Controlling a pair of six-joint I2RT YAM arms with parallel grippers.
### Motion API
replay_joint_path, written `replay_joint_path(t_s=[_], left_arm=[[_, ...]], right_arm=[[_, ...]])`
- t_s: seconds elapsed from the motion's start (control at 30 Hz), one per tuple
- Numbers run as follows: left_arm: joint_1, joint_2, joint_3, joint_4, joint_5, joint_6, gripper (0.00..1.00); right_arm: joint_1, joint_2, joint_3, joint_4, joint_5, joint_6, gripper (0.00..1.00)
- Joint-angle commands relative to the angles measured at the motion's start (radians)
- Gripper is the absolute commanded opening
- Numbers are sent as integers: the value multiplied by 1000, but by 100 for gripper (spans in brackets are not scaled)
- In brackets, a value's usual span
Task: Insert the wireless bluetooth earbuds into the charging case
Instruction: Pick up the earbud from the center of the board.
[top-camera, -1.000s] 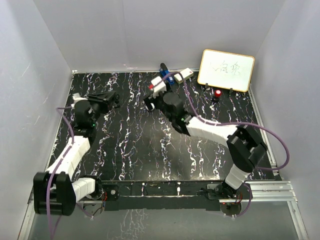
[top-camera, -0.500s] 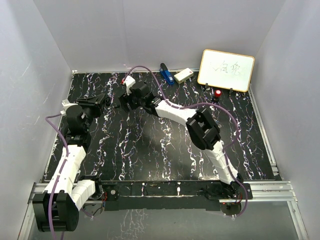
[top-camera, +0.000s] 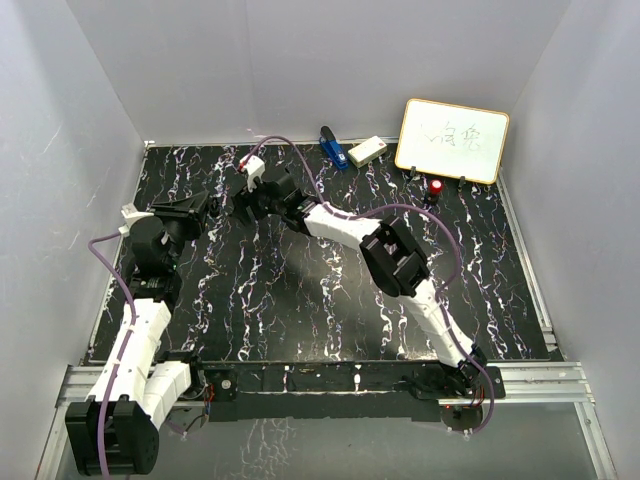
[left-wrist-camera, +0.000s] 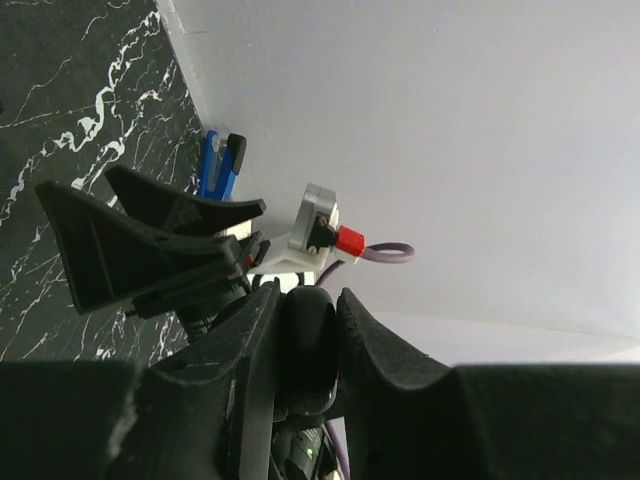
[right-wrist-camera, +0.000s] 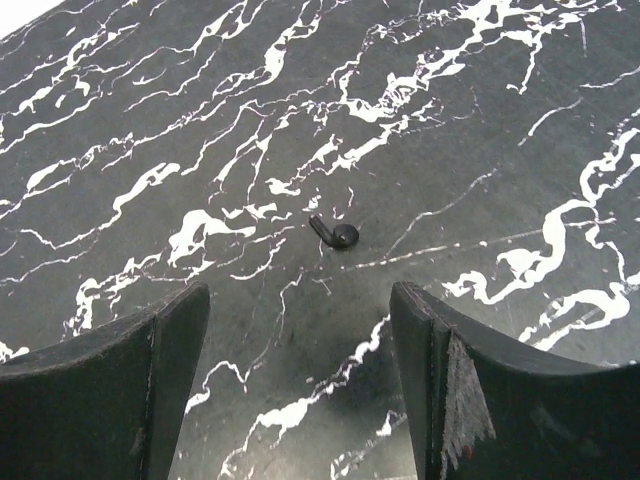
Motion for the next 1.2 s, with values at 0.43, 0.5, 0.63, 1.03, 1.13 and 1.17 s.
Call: replay_joint_path(t_s=[0.43, 0.5, 0.63, 1.03, 1.13, 1.17], left_arm=[[6, -48, -12, -26, 4, 21, 0], [6, -51, -14, -27, 4, 21, 0], [7, -51, -15, -32, 2, 23, 0], [7, -56, -16, -36, -2, 23, 0], [7, -57, -16, -38, -2, 22, 0], [6, -58, -17, -38, -2, 22, 0]], right_arm=[[-1, 194, 194, 222, -12, 187, 57], [0, 212, 220, 222, 5, 221, 56], [0, 245, 260, 209, 51, 283, 56], [-1, 299, 307, 223, 88, 397, 55], [-3, 308, 316, 225, 105, 423, 54], [-2, 312, 319, 225, 110, 430, 54]])
